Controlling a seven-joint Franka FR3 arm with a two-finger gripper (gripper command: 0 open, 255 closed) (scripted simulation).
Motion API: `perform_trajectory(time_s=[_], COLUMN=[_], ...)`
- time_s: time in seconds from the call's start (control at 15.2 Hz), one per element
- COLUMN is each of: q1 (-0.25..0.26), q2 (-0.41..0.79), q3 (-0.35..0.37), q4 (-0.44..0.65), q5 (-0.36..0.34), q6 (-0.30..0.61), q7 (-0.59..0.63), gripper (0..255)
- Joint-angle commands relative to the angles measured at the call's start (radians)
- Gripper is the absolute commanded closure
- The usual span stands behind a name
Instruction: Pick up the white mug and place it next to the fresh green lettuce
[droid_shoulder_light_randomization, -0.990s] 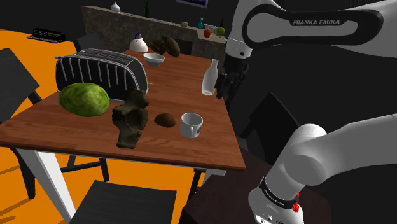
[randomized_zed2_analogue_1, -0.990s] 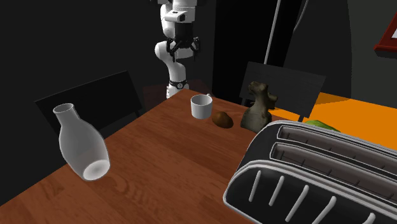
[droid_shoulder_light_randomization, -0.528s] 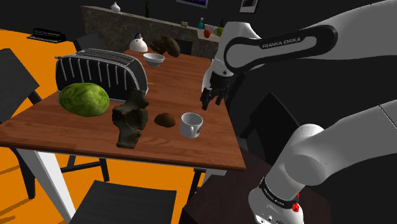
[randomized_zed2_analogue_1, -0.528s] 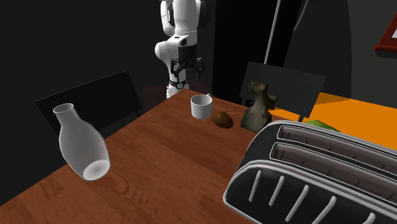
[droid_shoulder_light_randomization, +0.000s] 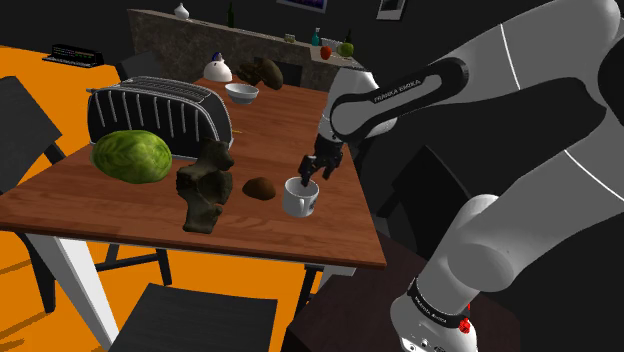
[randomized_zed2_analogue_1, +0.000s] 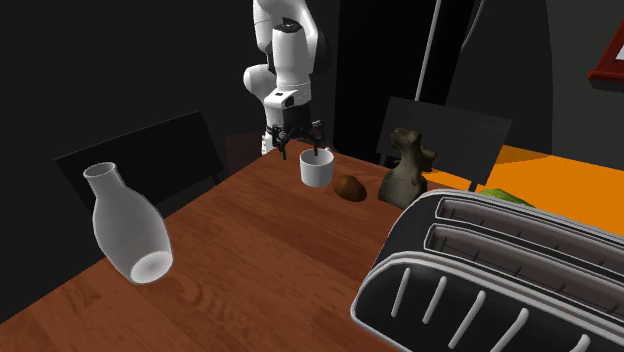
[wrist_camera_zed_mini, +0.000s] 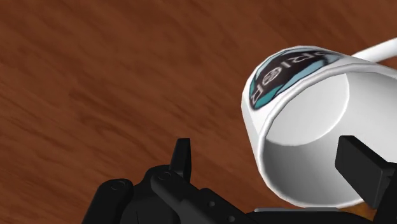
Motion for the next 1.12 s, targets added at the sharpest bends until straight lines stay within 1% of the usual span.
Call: perform_trajectory(time_s=[0.0, 0.26, 0.79, 0.86, 1.06], q1=[0.003, 0.008, 0.008, 0.008, 0.008], q2=[0.029, 0.085, 0.085, 0.085, 0.085], q3=[-0.001, -0.003, -0.003, -0.003, -0.003], q4=[-0.009, -0.027, -0.027, -0.027, -0.027], q5=[0.005, 0.014, 0.014, 0.014, 0.014], q6=[0.040, 0.115, 0.114, 0.114, 0.114], q7=[-0.001, -0.007, -0.007, -0.007, -0.007], gripper=[0, 0, 0, 255, 255])
